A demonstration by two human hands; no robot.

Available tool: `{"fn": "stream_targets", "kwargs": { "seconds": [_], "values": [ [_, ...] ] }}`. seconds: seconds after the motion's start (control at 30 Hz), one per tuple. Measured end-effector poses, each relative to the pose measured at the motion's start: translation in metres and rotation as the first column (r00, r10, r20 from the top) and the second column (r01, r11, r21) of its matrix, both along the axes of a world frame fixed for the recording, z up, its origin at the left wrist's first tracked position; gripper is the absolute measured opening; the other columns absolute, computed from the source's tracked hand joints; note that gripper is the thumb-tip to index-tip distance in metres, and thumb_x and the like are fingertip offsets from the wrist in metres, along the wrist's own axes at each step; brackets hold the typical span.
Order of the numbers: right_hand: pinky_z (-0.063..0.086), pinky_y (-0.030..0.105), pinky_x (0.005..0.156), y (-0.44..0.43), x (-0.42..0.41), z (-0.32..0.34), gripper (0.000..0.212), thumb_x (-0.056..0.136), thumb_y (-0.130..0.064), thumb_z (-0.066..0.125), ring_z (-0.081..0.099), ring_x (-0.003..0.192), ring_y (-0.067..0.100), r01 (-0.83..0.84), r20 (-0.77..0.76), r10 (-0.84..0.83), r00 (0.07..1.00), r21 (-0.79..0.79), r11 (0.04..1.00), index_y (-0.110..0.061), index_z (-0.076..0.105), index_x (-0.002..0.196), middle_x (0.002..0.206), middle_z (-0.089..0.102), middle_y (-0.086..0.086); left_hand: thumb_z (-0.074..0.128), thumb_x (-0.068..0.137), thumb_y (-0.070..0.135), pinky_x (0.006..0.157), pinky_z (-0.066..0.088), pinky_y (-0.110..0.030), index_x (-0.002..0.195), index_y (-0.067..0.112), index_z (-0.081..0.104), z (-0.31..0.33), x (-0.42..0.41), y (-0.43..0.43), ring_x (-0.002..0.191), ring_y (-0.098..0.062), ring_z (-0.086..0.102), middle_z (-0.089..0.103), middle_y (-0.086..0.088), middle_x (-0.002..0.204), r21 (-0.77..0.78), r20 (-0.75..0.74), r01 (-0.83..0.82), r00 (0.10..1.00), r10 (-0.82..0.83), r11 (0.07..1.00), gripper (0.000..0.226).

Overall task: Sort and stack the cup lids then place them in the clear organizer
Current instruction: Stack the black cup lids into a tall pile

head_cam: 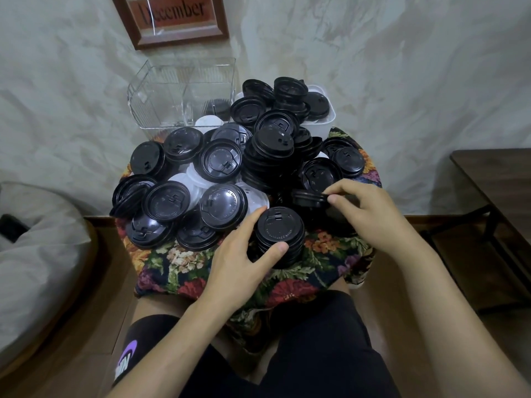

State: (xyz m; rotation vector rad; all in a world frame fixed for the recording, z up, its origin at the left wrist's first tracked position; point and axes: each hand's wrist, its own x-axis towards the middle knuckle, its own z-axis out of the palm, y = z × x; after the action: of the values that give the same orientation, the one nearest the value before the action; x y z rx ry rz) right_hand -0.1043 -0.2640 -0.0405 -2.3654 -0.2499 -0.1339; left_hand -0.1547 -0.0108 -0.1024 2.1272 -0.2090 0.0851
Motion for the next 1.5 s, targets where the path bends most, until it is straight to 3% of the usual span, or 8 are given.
{"fn": "stream_targets", "kwargs": {
  "seconds": [0.2,0.47,0.77,0.9,1.07,1.23,1.4,1.5],
  "values": [
    [0.06,0.028,0.08,0.004,-0.005,0.002,0.019,0.106,-0.012,0.058,0.069,0.075,-0.001,0.003,-0.04,0.013,0.999,0.361,0.933,-0.027,0.067,0.099,0.077,0.069,-0.026,0.056,0.085,0.077,0.106,0.037,-0.024,0.147,0.063,0.032,-0.002,0.0,0.001,0.133,0.008,0.046,0.052,0.037,0.139,-0.001,-0.007,-0.002,1.0,0.002,1.0,0.068],
    [0.058,0.054,0.088,0.008,0.002,-0.006,0.015,0.102,-0.02,0.064,0.068,0.085,0.024,0.008,-0.06,0.009,0.998,0.271,0.963,-0.032,0.068,0.093,0.087,0.071,-0.006,0.055,0.085,0.078,0.105,0.037,-0.02,0.148,0.062,0.033,-0.002,0.0,0.002,0.132,0.009,0.047,0.054,0.037,0.138,0.004,-0.005,-0.002,1.0,0.002,1.0,0.069],
    [0.058,0.051,0.089,0.01,-0.006,-0.006,0.019,0.098,-0.016,0.069,0.071,0.088,0.023,-0.005,-0.051,0.02,0.998,0.28,0.96,-0.035,0.069,0.093,0.091,0.072,-0.01,0.058,0.082,0.08,0.111,0.031,-0.015,0.155,0.056,0.029,0.001,0.002,0.005,0.14,0.014,0.038,0.048,0.03,0.152,-0.022,0.0,0.011,1.0,-0.011,1.0,0.082],
    [0.06,0.026,0.082,0.015,-0.011,0.002,0.023,0.1,-0.009,0.066,0.074,0.09,0.016,-0.035,-0.061,0.061,0.996,0.367,0.93,-0.029,0.074,0.106,0.096,0.073,-0.005,0.057,0.08,0.083,0.111,0.03,-0.018,0.158,0.052,0.027,0.004,0.001,0.01,0.141,0.014,0.036,0.046,0.031,0.152,-0.016,-0.007,0.016,1.0,-0.017,1.0,0.089],
    [0.054,0.014,0.077,0.023,-0.017,0.016,0.029,0.1,-0.004,0.064,0.075,0.09,0.008,-0.023,-0.014,0.033,0.999,0.471,0.882,-0.031,0.074,0.098,0.096,0.076,-0.01,0.054,0.085,0.08,0.104,0.042,-0.021,0.151,0.046,0.044,0.005,-0.005,0.014,0.129,0.006,0.054,0.057,0.028,0.141,-0.013,0.06,-0.061,0.996,0.061,0.998,0.075],
    [0.062,0.029,0.084,0.038,-0.026,0.029,0.016,0.1,-0.003,0.065,0.072,0.088,0.007,-0.031,0.0,0.04,0.999,0.627,0.778,-0.016,0.074,0.094,0.083,0.074,-0.013,0.058,0.096,0.056,0.073,0.045,-0.012,0.127,0.027,0.066,0.027,-0.001,0.017,0.089,-0.006,0.062,0.063,0.018,0.104,-0.018,0.354,-0.22,0.911,0.212,0.975,0.043],
    [0.061,0.051,0.094,0.067,-0.033,0.036,0.015,0.093,-0.012,0.075,0.072,0.093,0.023,-0.11,0.024,0.128,0.992,0.681,0.724,-0.026,0.078,0.087,0.091,0.076,0.002,0.065,0.084,0.069,0.1,0.049,-0.023,0.152,0.039,0.046,0.055,0.012,0.01,0.123,-0.002,0.058,0.059,0.022,0.141,-0.087,0.263,-0.09,0.958,0.11,0.992,0.077],
    [0.059,0.04,0.088,0.078,-0.036,0.038,0.012,0.092,-0.012,0.076,0.07,0.085,0.013,-0.123,0.014,0.152,0.988,0.665,0.737,-0.023,0.077,0.088,0.083,0.074,-0.006,0.067,0.08,0.071,0.106,0.05,-0.036,0.154,0.045,0.04,0.062,0.016,0.007,0.131,-0.004,0.055,0.057,0.02,0.146,-0.15,0.213,-0.057,0.973,0.089,0.987,0.083]
  ]
}}
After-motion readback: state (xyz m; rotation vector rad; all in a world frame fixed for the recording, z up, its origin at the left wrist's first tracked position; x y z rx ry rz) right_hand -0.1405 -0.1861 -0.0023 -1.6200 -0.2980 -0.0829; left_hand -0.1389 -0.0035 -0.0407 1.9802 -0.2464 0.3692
